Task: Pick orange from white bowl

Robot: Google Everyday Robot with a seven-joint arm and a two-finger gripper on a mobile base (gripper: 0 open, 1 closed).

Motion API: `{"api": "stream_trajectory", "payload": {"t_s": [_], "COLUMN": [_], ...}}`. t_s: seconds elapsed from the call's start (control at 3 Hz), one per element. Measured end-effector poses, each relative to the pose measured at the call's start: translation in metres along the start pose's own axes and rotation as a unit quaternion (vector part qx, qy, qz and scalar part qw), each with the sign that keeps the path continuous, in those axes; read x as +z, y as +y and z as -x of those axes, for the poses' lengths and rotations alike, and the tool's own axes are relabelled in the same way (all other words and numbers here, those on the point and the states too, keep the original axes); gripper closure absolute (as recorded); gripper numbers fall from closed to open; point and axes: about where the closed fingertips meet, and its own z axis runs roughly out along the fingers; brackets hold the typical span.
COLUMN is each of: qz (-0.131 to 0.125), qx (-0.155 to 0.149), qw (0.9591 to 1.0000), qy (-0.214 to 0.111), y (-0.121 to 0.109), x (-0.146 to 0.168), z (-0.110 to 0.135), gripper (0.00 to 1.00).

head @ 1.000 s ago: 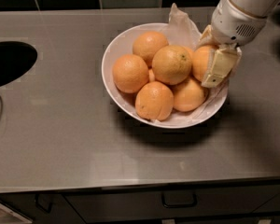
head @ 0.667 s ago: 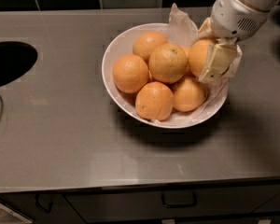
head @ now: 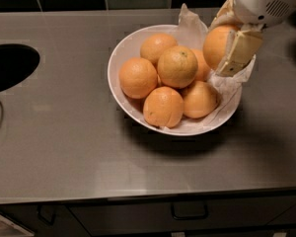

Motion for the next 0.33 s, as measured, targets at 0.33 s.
{"api": "stream_trajectory", "payload": {"t_s": [0.33], "qz": [-0.035], "qx": [0.006], "qw": [0.9993], "qy": [0.008], "y": [0.001], "x": [-0.027], "z": [0.0059], "gripper": [1.0]}}
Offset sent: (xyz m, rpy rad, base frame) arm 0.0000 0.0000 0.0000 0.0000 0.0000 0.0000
